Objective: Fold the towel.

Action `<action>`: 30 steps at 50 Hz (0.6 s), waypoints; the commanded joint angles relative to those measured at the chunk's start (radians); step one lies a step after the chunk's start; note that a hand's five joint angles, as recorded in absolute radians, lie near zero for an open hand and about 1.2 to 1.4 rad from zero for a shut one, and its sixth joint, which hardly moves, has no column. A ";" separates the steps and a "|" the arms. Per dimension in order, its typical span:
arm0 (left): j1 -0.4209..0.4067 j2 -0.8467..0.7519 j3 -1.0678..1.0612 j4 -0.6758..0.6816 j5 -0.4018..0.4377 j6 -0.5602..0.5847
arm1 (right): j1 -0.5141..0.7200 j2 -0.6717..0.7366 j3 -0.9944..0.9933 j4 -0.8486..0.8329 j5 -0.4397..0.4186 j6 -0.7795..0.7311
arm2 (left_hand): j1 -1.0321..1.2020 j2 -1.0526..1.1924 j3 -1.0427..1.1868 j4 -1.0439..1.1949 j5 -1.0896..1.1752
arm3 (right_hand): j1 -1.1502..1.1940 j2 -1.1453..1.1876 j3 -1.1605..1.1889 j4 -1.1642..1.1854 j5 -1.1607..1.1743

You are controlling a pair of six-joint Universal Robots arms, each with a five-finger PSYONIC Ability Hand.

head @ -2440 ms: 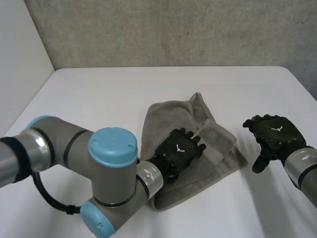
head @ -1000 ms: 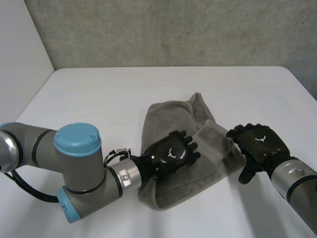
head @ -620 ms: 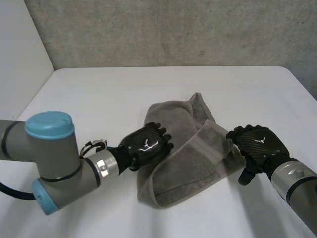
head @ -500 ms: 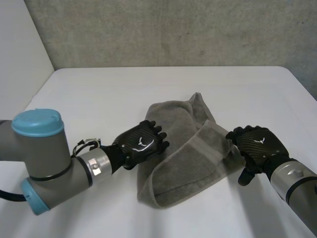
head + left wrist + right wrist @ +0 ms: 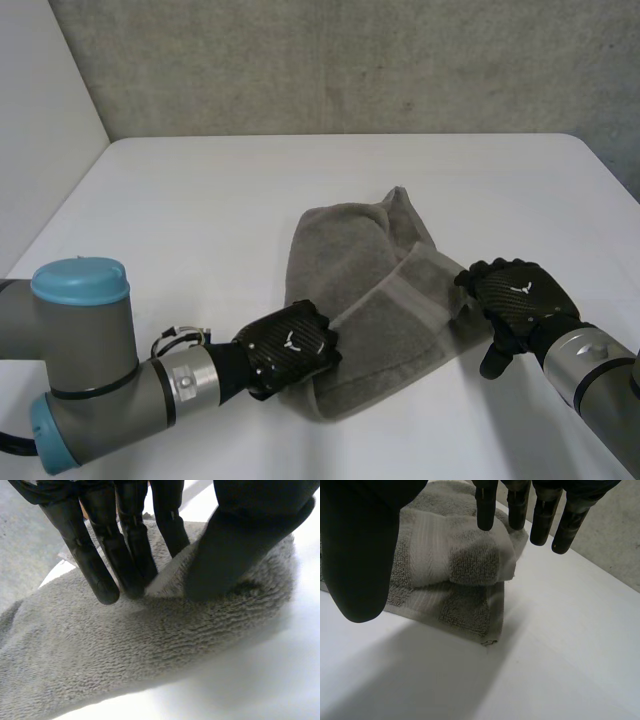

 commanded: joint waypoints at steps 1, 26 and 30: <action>0.000 0.010 0.030 0.062 -0.012 -0.017 | 0.000 0.006 0.000 0.000 0.000 0.000 | 0.309 0.312 0.323 0.321 0.322 | -0.028 -0.044 -0.033 -0.054 -0.052; -0.026 0.179 0.131 0.121 -0.389 -0.455 | 0.017 -0.056 -0.032 0.209 -0.113 0.219 | 0.309 0.312 0.323 0.321 0.322 | 0.050 0.033 0.044 0.024 0.026; -0.046 0.200 0.127 0.121 -0.450 -0.464 | 0.021 -0.046 -0.035 0.201 -0.161 0.279 | 0.309 0.312 0.323 0.321 0.322 | 0.036 0.019 0.030 0.009 0.011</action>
